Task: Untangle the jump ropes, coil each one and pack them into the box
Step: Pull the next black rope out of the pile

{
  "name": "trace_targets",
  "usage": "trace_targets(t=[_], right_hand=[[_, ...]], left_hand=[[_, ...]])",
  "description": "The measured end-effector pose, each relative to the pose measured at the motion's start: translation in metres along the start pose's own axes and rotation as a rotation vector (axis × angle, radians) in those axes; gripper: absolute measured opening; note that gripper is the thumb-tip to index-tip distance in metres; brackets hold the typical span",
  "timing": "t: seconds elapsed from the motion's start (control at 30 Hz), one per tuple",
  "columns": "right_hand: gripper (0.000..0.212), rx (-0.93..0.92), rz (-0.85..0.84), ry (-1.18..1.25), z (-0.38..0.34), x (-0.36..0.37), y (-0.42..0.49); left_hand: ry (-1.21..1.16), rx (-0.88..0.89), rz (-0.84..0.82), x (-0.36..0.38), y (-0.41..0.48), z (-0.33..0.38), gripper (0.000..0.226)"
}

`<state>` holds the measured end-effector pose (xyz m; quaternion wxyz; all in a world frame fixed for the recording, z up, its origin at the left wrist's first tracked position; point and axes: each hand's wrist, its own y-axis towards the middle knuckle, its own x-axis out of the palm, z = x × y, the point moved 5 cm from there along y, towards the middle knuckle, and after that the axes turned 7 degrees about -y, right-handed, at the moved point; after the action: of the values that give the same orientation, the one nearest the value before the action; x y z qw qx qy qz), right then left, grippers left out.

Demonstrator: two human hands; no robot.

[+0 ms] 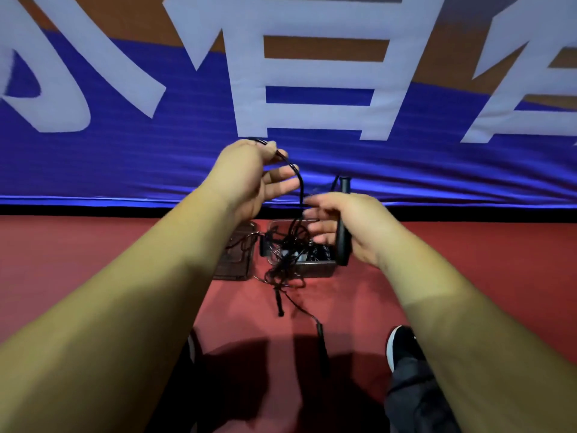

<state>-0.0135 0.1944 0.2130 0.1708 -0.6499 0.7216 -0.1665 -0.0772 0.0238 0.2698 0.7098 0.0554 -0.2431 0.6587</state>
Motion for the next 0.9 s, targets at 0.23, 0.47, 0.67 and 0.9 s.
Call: trace_targets(t=[0.23, 0.47, 0.67, 0.9], right_hand=[[0.018, -0.262, -0.15, -0.294, -0.004, 0.028, -0.009], [0.024, -0.269, 0.013, 0.155, -0.026, 0.016, -0.015], [0.021, -0.196, 0.007, 0.482, -0.038, 0.005, -0.02], [0.029, -0.252, 0.102, 0.52, -0.038, -0.017, -0.01]], left_hand=[[-0.101, -0.047, -0.039, 0.003, 0.006, -0.004, 0.017], [0.264, -0.17, -0.195, 0.006, 0.003, -0.023, 0.018], [0.874, -0.187, -0.631, 0.011, -0.018, -0.058, 0.034], [0.749, -0.276, -0.676, 0.01, -0.023, -0.059, 0.017]])
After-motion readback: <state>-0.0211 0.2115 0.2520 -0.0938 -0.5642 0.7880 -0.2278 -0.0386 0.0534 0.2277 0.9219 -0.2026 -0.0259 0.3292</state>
